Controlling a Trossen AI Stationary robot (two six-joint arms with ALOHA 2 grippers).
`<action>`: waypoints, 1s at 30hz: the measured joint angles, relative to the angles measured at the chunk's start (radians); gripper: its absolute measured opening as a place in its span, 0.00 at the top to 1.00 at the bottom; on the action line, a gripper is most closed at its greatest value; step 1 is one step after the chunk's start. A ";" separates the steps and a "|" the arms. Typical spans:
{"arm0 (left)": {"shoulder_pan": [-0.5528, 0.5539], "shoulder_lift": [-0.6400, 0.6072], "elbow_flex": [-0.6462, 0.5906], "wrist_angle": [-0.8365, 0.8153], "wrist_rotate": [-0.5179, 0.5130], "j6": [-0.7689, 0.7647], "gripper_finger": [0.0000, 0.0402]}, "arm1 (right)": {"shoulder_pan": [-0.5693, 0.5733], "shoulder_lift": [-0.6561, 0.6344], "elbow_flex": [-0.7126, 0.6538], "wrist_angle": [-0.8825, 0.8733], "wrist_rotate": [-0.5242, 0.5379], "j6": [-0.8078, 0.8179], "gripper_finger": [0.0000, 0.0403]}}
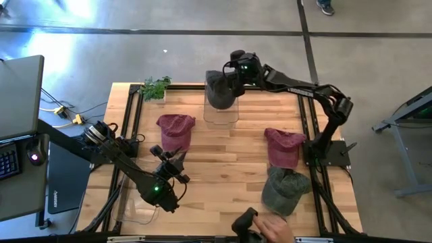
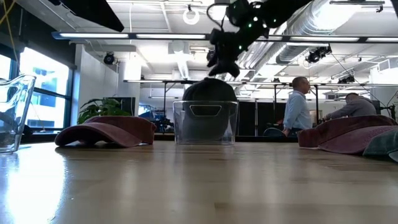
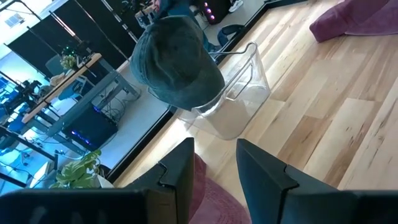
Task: Pick & Place hat
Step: Put the left black cap into the top transparent bin
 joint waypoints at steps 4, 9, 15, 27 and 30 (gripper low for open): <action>0.000 0.000 0.000 0.001 0.004 0.000 0.71 | 0.005 -0.071 0.000 -0.113 -0.006 0.147 0.45; 0.000 0.000 0.000 0.001 0.004 0.000 0.71 | -0.009 -0.142 0.002 -0.385 -0.148 0.355 0.55; 0.000 0.000 0.000 0.003 0.005 0.000 0.72 | -0.059 -0.083 0.002 -0.507 -0.170 0.409 0.79; 0.001 0.000 0.000 0.027 0.083 0.000 0.72 | -0.104 0.068 0.000 -0.236 0.034 0.381 0.93; 0.002 0.000 0.000 0.034 0.083 0.000 0.72 | -0.087 0.049 0.000 -0.218 0.097 0.373 0.93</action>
